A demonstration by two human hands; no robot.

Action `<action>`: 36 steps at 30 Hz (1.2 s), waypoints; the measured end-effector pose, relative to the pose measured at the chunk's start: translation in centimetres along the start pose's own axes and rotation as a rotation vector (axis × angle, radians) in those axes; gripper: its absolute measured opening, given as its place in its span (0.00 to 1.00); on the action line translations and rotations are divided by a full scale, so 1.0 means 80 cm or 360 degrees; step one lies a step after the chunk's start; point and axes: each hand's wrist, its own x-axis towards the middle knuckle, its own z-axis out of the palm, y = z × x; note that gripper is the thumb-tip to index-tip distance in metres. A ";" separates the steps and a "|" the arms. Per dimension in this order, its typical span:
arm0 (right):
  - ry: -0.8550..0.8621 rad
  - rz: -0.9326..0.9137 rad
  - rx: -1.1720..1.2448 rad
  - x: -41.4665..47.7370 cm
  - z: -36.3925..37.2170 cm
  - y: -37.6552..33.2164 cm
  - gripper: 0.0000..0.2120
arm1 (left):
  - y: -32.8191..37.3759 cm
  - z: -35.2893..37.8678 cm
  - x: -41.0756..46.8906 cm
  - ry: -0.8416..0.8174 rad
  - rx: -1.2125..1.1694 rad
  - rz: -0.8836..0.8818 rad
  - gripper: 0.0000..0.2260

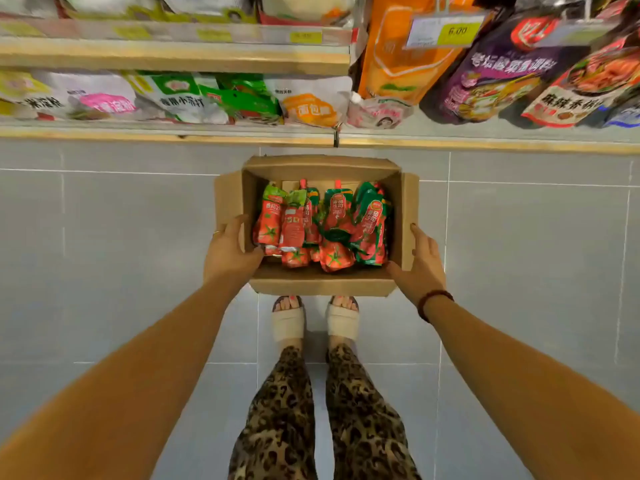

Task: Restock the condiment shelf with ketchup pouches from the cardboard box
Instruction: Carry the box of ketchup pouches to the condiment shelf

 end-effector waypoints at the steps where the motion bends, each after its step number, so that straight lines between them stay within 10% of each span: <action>1: -0.0046 -0.0013 -0.0113 0.009 0.012 0.010 0.35 | -0.008 0.013 0.009 0.0007 0.0064 0.0014 0.28; 14: 0.0073 -0.0021 -0.0603 0.165 0.130 0.165 0.55 | -0.159 0.149 0.140 -0.0033 0.0706 -0.0058 0.45; 36: 0.0185 -0.0074 -0.0804 0.179 0.127 0.150 0.51 | -0.157 0.121 0.160 0.0099 0.0560 0.0144 0.53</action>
